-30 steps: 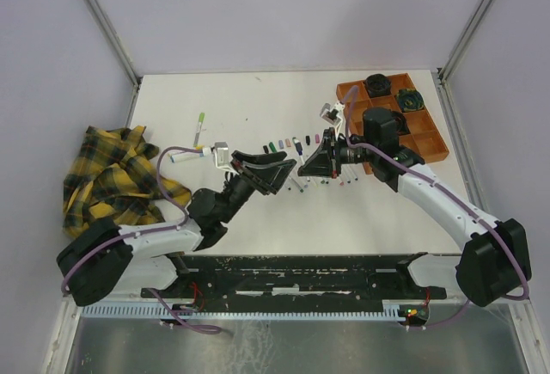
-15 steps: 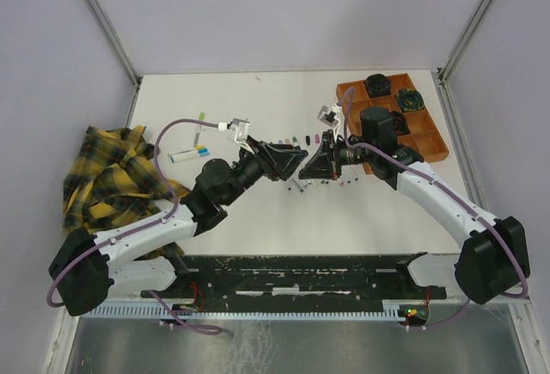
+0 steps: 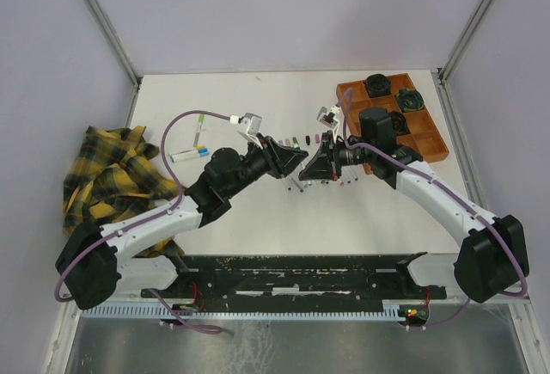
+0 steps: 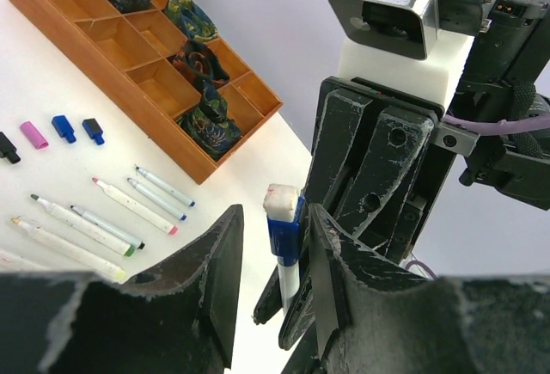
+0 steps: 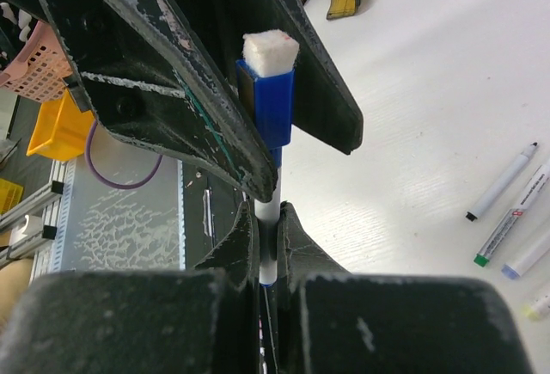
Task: Open the pen caps
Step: Open the pen cap from the pen.
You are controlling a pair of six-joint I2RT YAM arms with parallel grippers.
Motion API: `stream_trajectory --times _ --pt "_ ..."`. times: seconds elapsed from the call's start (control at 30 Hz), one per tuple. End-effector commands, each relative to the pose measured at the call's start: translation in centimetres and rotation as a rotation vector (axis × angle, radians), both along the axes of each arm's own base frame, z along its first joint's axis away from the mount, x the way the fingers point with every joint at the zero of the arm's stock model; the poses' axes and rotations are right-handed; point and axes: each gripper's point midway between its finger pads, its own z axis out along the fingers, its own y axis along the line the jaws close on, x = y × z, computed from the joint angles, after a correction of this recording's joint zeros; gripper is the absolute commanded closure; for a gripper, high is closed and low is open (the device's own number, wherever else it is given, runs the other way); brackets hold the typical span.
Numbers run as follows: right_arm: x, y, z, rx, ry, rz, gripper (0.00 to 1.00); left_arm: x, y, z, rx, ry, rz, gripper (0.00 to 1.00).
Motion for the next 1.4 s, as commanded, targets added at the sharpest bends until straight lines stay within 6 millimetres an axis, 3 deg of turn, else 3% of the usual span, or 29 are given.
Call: stream_trajectory --times 0.0,0.23,0.53,0.7,0.87,1.07,1.3,1.37 --pt "0.5 0.4 2.1 0.039 -0.075 0.028 1.0 0.2 -0.1 3.1 -0.059 -0.042 -0.021 0.58" --pt "0.5 0.4 2.0 0.039 -0.072 0.031 1.0 0.4 0.0 3.4 -0.076 -0.04 -0.035 0.58" --pt "0.6 0.4 1.7 0.035 -0.065 0.029 1.0 0.0 -0.8 3.0 -0.094 -0.022 -0.097 0.7" --pt "0.6 0.5 1.6 0.033 -0.062 0.03 1.0 0.0 -1.0 3.2 -0.1 -0.021 -0.112 0.9" --pt "0.6 0.5 1.5 0.032 -0.055 0.031 1.0 0.5 -0.5 3.5 -0.101 -0.023 -0.095 0.89" --pt "0.6 0.5 1.4 0.032 -0.048 0.035 1.0 0.9 0.1 3.8 -0.103 -0.029 -0.086 0.79" --pt "0.7 0.6 1.1 0.029 -0.038 0.036 1.0 0.9 0.0 3.8 -0.109 -0.03 -0.098 0.8" --pt "0.8 0.6 1.1 0.028 -0.037 0.034 1.0 1.0 0.1 4.0 -0.115 -0.033 -0.098 0.85"
